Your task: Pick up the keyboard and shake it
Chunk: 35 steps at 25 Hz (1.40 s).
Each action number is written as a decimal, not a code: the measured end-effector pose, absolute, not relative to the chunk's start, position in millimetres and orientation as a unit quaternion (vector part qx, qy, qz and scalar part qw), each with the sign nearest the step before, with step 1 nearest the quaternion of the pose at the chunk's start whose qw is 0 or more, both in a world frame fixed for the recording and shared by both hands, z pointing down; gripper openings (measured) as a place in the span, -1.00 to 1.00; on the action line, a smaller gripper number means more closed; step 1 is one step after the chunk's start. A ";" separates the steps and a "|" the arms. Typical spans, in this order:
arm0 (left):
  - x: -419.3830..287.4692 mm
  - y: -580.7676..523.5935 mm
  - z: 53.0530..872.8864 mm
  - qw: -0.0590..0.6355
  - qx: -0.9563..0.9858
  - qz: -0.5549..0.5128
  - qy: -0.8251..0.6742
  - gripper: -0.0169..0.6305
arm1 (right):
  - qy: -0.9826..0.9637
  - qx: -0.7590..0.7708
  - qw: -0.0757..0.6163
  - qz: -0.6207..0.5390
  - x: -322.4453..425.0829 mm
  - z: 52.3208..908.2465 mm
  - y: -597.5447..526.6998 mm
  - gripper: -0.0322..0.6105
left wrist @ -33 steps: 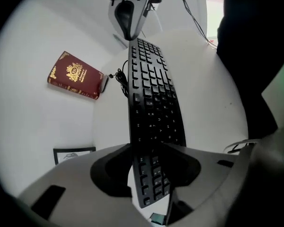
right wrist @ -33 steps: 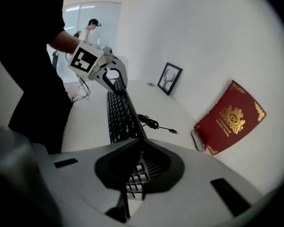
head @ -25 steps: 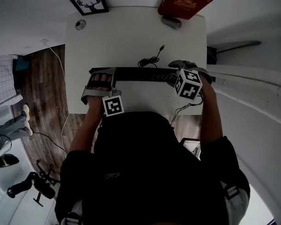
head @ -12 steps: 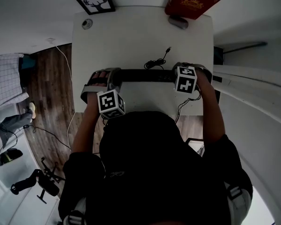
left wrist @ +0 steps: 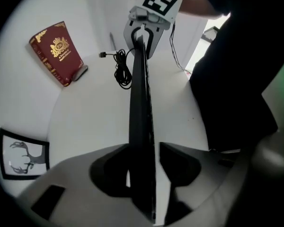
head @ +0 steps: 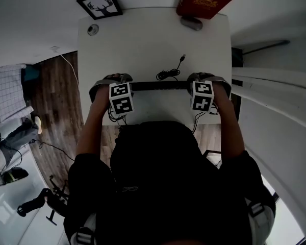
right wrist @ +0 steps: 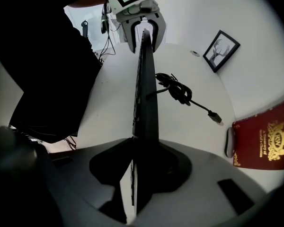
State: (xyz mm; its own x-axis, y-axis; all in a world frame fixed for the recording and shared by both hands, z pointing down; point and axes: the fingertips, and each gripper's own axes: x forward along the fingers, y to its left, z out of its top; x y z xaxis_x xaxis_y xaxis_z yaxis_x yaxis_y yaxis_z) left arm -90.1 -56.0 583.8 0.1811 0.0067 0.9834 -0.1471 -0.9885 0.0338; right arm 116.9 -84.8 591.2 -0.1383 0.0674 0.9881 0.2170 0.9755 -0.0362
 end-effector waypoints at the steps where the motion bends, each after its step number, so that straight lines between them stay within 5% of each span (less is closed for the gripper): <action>1: -89.6 -55.5 588.2 0.057 0.758 0.648 -0.041 -0.54 | -0.753 -0.094 0.648 -0.059 117.2 590.9 -83.4 -0.51; 21: -85.0 -25.5 585.4 -0.018 0.698 0.698 -0.160 -0.72 | -0.753 -0.080 0.641 -0.123 124.4 591.2 -63.6 -0.62; 35: -113.2 -145.2 388.7 -0.317 0.605 0.639 -0.354 -0.72 | -0.681 0.236 0.588 -0.367 104.7 400.1 -176.8 -0.63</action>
